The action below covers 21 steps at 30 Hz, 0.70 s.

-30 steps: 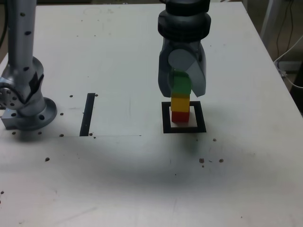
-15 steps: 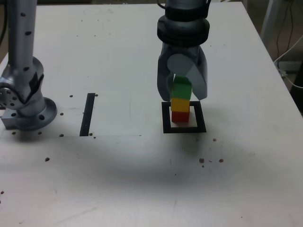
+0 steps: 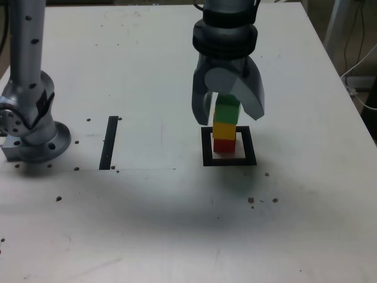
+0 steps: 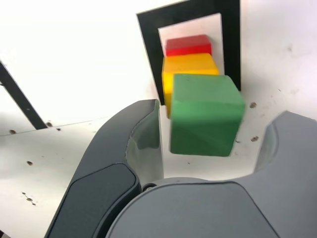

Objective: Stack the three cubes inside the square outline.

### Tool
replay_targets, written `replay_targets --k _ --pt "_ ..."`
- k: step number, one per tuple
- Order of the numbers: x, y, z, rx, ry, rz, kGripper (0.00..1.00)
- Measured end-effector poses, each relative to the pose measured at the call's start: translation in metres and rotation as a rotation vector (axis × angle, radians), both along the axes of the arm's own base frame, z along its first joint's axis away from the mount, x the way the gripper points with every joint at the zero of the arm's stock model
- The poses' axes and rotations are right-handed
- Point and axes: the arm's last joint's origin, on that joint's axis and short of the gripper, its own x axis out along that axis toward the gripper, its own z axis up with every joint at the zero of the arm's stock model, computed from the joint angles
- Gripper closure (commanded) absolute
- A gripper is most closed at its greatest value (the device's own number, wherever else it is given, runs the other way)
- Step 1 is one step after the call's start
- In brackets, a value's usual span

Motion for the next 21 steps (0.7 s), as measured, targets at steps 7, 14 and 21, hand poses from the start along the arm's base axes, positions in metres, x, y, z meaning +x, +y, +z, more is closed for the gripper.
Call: replay_targets --k 7,14,21 --pt "-0.024 0.006 0.022 0.059 -0.020 0.040 0.01" --pt "-0.062 0.015 0.034 0.091 0.006 0.080 0.01" --pt "-0.103 0.020 0.022 0.102 0.047 0.125 0.01"
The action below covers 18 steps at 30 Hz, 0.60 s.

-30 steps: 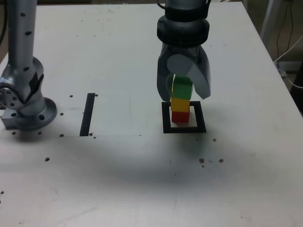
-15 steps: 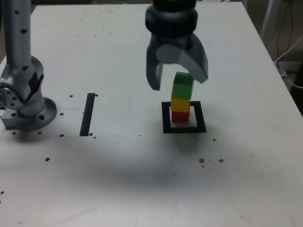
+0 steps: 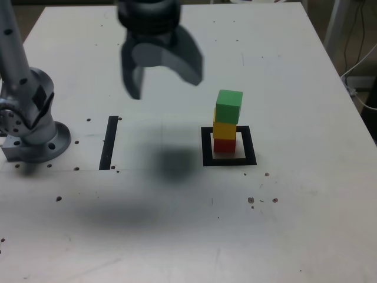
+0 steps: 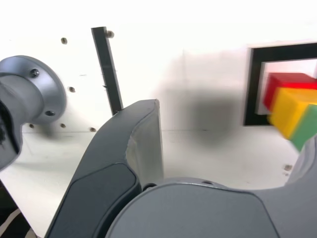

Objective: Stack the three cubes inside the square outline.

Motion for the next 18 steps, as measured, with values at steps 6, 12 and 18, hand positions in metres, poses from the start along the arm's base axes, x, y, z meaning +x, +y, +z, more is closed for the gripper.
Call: replay_targets --k 6,12,18 --pt "-0.034 0.003 -0.020 -0.017 0.023 0.028 0.01" --pt "-0.054 0.004 -0.031 -0.029 0.041 0.041 0.00" --pt "-0.066 0.005 -0.043 -0.045 0.060 0.049 0.00"
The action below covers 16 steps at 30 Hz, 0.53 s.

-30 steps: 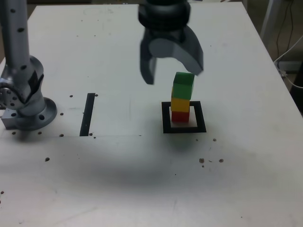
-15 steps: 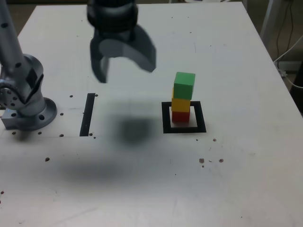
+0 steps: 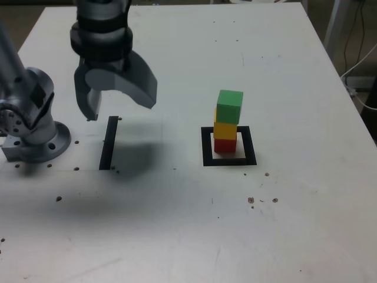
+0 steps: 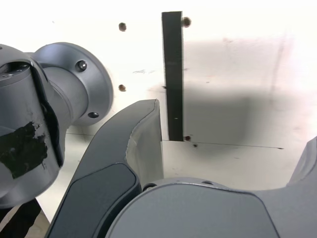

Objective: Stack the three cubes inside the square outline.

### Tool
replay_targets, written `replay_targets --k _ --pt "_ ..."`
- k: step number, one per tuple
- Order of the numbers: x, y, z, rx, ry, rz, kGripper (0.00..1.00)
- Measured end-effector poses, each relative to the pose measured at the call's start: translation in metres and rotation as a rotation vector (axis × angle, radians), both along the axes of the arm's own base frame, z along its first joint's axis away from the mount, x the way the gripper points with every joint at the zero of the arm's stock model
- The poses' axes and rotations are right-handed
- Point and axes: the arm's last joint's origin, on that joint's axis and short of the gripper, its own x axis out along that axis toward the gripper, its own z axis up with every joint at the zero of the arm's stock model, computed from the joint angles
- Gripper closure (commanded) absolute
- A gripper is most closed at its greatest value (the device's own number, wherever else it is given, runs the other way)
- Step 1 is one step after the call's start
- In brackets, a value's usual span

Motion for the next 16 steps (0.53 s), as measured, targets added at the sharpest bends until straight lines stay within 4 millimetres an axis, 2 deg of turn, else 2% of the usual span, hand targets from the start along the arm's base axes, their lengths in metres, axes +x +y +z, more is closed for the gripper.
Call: replay_targets --k 16 --pt "-0.015 -0.001 -0.037 -0.045 0.011 0.010 0.00"
